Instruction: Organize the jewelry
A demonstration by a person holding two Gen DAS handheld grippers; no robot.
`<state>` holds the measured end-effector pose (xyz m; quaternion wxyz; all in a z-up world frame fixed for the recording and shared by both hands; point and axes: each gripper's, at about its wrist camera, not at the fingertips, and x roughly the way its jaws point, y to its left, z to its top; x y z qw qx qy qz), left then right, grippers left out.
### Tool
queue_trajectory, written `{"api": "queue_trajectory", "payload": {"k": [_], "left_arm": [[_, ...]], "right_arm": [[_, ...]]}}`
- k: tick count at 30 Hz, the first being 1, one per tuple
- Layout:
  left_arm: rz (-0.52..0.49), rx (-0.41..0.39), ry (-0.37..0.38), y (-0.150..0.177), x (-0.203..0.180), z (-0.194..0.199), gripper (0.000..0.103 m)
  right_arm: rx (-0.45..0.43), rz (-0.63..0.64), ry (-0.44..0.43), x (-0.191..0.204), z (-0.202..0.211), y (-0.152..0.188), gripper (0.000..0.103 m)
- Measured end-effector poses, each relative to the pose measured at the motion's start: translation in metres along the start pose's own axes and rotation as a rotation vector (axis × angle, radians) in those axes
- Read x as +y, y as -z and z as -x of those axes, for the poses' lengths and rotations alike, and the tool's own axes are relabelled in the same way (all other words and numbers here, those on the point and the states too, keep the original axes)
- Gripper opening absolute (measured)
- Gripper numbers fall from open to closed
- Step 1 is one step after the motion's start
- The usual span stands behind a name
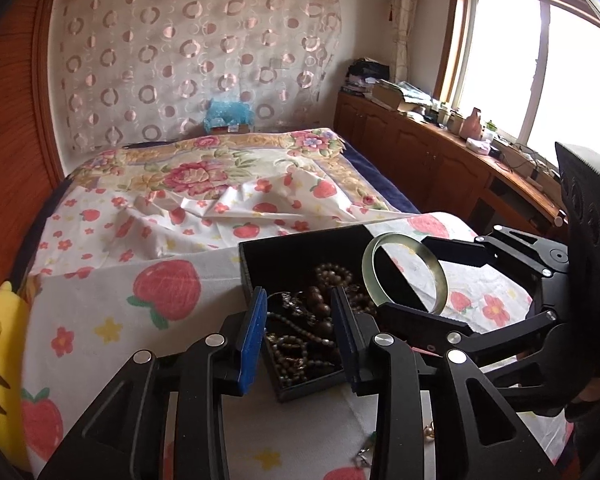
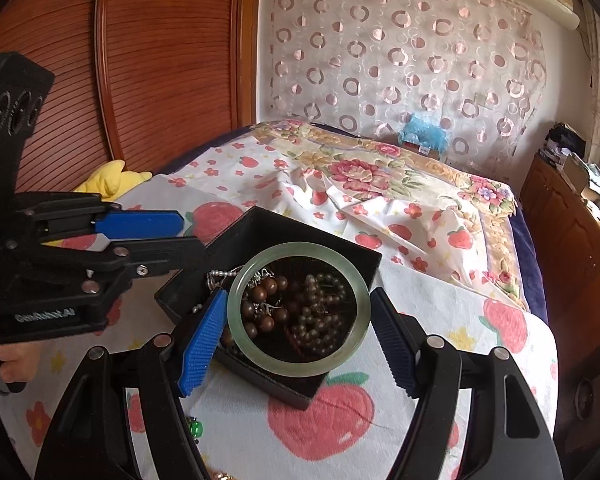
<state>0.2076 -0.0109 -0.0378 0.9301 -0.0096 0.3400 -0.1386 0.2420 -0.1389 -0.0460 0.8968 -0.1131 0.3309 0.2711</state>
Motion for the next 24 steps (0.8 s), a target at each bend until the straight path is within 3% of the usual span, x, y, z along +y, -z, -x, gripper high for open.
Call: {"api": "queue_trajectory", "payload": {"k": [3,9,12,15,18,21,24], "left_arm": [[0.003,-0.010,-0.019,0.000,0.007,0.005,0.040],[0.008,-0.019,-0.056,0.002,0.021,0.016,0.043],[0.005,-0.024,-0.071,0.005,0.025,0.019,0.056],[0.002,-0.022,-0.084,0.008,0.029,0.021,0.059],[0.002,-0.028,-0.099,0.009,0.031,0.022,0.076],[0.010,-0.031,-0.114,0.009,0.035,0.025,0.079],[0.013,-0.043,-0.124,0.011,0.036,0.028,0.090]], "right_arm": [[0.002,0.012,-0.001,0.003,-0.006,0.000,0.074],[0.005,0.032,0.000,0.009,-0.015,-0.002,0.075],[0.011,0.036,0.001,0.011,-0.018,-0.003,0.075],[0.006,0.038,0.001,0.013,-0.020,-0.003,0.075],[0.001,0.035,-0.001,0.014,-0.021,-0.004,0.079],[-0.003,0.035,0.001,0.013,-0.020,-0.003,0.079],[-0.015,0.019,0.006,0.008,-0.012,0.002,0.079]]}}
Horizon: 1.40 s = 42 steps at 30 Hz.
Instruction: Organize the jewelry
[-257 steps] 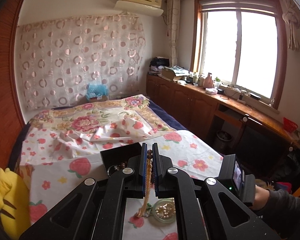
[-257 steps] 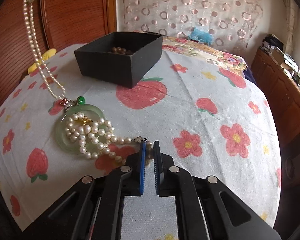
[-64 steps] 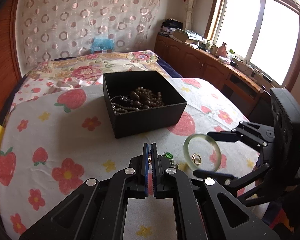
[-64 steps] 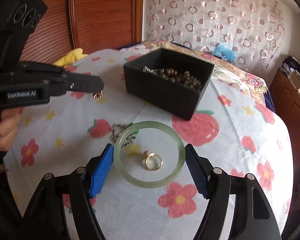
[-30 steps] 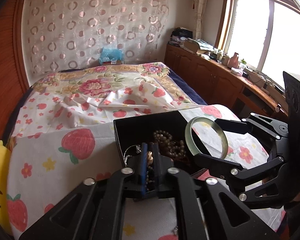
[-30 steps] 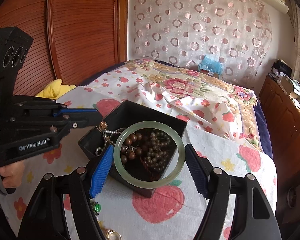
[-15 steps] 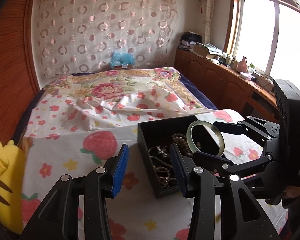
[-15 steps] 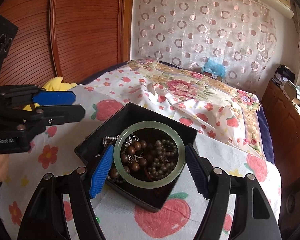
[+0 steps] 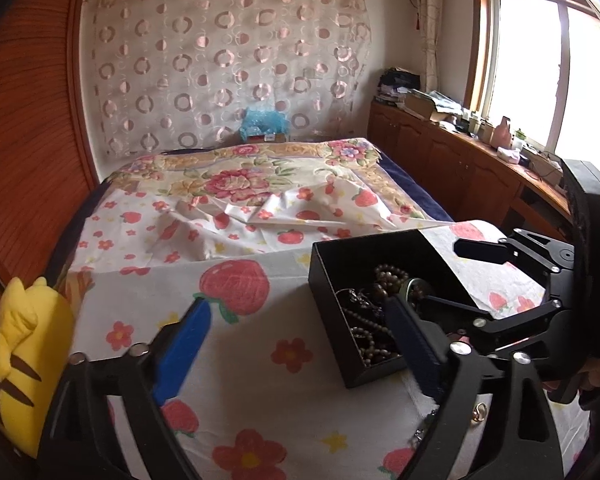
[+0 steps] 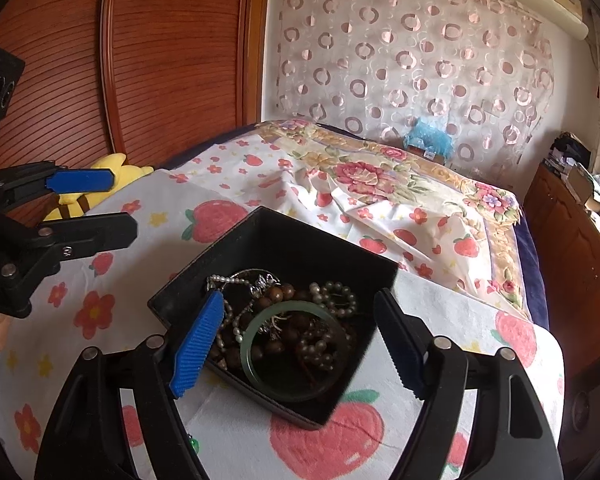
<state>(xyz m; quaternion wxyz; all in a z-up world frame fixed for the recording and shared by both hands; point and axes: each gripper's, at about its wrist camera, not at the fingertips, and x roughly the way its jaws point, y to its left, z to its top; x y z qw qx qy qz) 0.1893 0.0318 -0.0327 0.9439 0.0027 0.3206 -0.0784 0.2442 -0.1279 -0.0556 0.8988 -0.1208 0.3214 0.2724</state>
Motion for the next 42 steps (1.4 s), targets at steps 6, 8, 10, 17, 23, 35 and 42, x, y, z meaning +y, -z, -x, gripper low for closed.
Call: {"api": "queue_trajectory", "payload": {"k": [6,8,10,17,23,35,42], "left_arm": [[-0.014,-0.004,0.000,0.004,-0.004,0.003,0.095],[-0.023,0.001,0.003,0.006,-0.006,0.003,0.095],[-0.028,0.004,0.012,0.008,-0.009,0.003,0.095],[-0.062,0.029,0.060,0.022,-0.025,0.010,0.095],[-0.115,0.079,0.107,0.045,-0.047,0.010,0.095],[-0.181,0.177,0.153,0.077,-0.068,-0.001,0.080],[-0.219,0.235,0.195,0.084,-0.080,-0.011,0.045]], "right_arm": [[-0.063,-0.043,0.023,-0.009,0.030,0.019,0.080],[-0.070,-0.054,0.022,-0.011,0.039,0.027,0.080],[-0.071,-0.077,0.013,-0.014,0.049,0.037,0.080],[-0.029,-0.085,-0.033,-0.008,0.069,0.074,0.080],[0.059,-0.066,-0.060,0.005,0.060,0.097,0.069],[0.179,0.037,-0.121,0.040,0.036,0.115,0.040],[0.176,0.058,-0.115,0.038,0.040,0.115,0.022]]}}
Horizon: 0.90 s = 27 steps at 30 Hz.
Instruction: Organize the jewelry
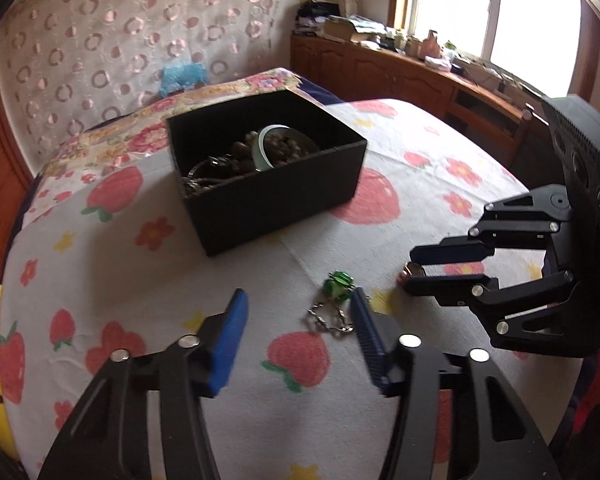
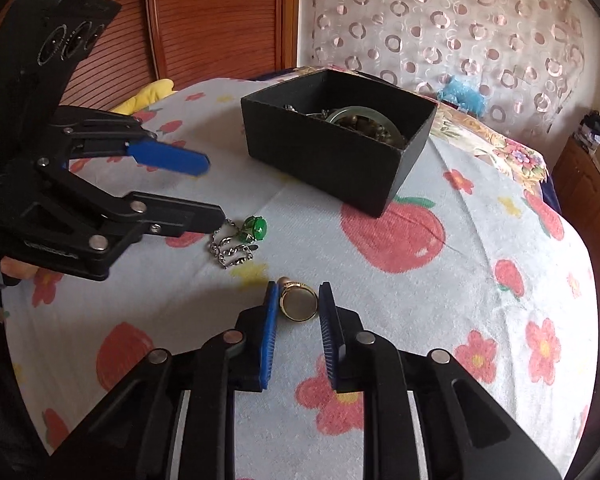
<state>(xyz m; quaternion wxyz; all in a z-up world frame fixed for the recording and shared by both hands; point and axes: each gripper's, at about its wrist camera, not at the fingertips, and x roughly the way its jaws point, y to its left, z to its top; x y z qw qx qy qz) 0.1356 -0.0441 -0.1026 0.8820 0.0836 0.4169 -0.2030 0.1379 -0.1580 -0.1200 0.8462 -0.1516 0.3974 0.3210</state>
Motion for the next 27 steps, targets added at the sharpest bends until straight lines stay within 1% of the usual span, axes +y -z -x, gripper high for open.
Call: {"api": "queue_trajectory", "payload": {"k": [3,5,7,12,14,16,20,27], "left_arm": [[-0.009,0.024,0.005,-0.001,-0.004,-0.008,0.034],[-0.015,0.028,0.008,-0.002,-0.005,-0.012,0.032],[-0.018,0.031,0.010,-0.004,-0.005,-0.014,0.028],[-0.029,0.032,0.018,-0.010,-0.007,-0.019,0.021],[-0.034,0.031,0.024,-0.011,-0.009,-0.020,0.014],[-0.037,0.030,0.037,-0.012,-0.011,-0.020,0.001],[-0.035,0.024,0.021,-0.013,-0.013,-0.017,0.000],[0.003,-0.055,0.007,-0.024,-0.004,0.008,0.000]], "right_arm": [[0.000,-0.006,0.004,-0.002,0.002,0.001,0.022],[-0.002,-0.013,0.006,-0.004,0.004,0.002,0.022],[-0.005,-0.020,0.007,-0.006,0.005,0.002,0.022],[-0.011,-0.032,0.011,-0.011,0.007,0.003,0.022],[-0.012,-0.036,0.014,-0.012,0.009,0.004,0.022],[-0.014,-0.038,0.016,-0.012,0.010,0.004,0.022],[-0.025,-0.041,0.017,-0.013,0.014,0.002,0.022],[-0.049,-0.043,0.023,-0.015,0.022,-0.005,0.022]]}}
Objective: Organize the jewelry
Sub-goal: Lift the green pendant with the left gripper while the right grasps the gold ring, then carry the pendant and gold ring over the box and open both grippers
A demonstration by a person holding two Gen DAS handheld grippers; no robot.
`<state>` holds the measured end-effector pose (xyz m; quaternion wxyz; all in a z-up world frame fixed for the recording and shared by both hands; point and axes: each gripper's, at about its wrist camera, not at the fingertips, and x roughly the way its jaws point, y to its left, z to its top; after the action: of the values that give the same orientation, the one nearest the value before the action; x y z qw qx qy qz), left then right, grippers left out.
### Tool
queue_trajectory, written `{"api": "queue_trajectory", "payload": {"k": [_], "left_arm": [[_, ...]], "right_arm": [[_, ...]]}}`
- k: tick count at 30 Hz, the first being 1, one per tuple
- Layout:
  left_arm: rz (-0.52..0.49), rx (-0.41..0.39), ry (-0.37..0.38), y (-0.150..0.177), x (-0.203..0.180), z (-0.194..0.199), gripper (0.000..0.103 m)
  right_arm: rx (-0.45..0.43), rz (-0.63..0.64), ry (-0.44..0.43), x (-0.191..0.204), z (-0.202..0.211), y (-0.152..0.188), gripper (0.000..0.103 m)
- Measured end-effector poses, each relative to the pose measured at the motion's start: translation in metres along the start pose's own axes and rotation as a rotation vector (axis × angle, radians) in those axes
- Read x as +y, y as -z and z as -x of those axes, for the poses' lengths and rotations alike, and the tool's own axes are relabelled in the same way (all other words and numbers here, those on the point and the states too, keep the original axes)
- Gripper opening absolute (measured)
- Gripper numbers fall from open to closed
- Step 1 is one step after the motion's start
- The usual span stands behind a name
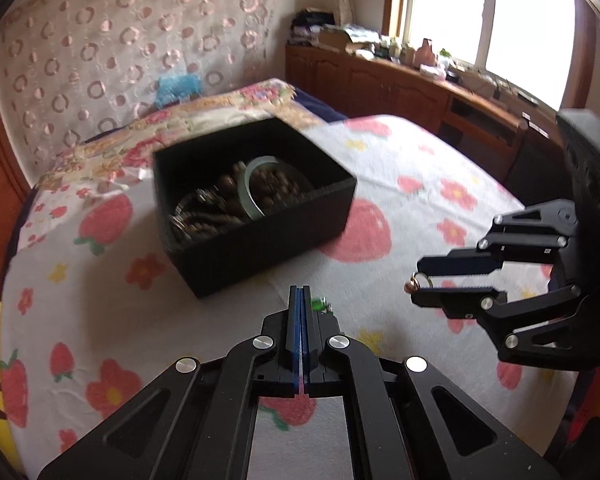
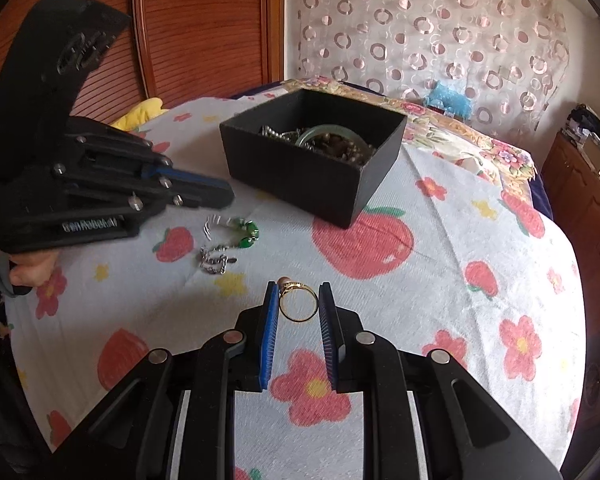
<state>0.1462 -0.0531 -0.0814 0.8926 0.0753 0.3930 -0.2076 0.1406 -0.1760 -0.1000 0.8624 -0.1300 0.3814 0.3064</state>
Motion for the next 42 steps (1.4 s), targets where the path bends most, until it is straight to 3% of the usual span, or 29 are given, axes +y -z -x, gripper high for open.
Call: {"api": "queue_trajectory", "payload": {"k": [8,11,12,15,16,23,27,29,37,42], "left_arm": [[0.010,-0.071,-0.003,-0.014,0.005,0.026,0.000],[-0.009,-0.042,0.026,-0.015,0.002,0.018,0.000],[-0.015,-0.018,0.034,-0.013,0.002,0.012,0.002],[-0.035,0.041,0.014,-0.004,0.000,-0.008,0.025],[-0.036,0.056,0.012,-0.002,0.001,-0.013,0.026],[-0.057,0.113,0.004,0.005,0.001,-0.036,0.025],[-0.062,0.101,0.018,0.001,0.002,-0.040,0.005],[-0.055,0.096,0.023,0.000,0.002,-0.041,0.005],[-0.006,-0.033,0.010,-0.016,0.005,0.001,0.004],[0.014,-0.111,-0.020,-0.035,0.015,0.023,0.004]], "right_arm": [[-0.020,-0.003,0.010,-0.004,0.006,-0.008,0.022],[-0.025,-0.007,0.011,-0.006,0.008,-0.010,0.022],[-0.025,-0.008,0.012,-0.006,0.008,-0.009,0.022],[-0.023,-0.009,0.012,-0.007,0.009,-0.009,0.022],[-0.022,-0.009,0.012,-0.007,0.009,-0.009,0.022],[-0.024,-0.019,0.015,-0.011,0.009,-0.005,0.022],[-0.026,-0.020,0.013,-0.012,0.010,-0.005,0.022],[-0.026,-0.018,0.014,-0.012,0.010,-0.005,0.022],[-0.064,-0.012,0.021,-0.014,0.017,-0.023,0.022],[-0.109,-0.018,0.033,-0.017,0.016,-0.052,0.022]]}}
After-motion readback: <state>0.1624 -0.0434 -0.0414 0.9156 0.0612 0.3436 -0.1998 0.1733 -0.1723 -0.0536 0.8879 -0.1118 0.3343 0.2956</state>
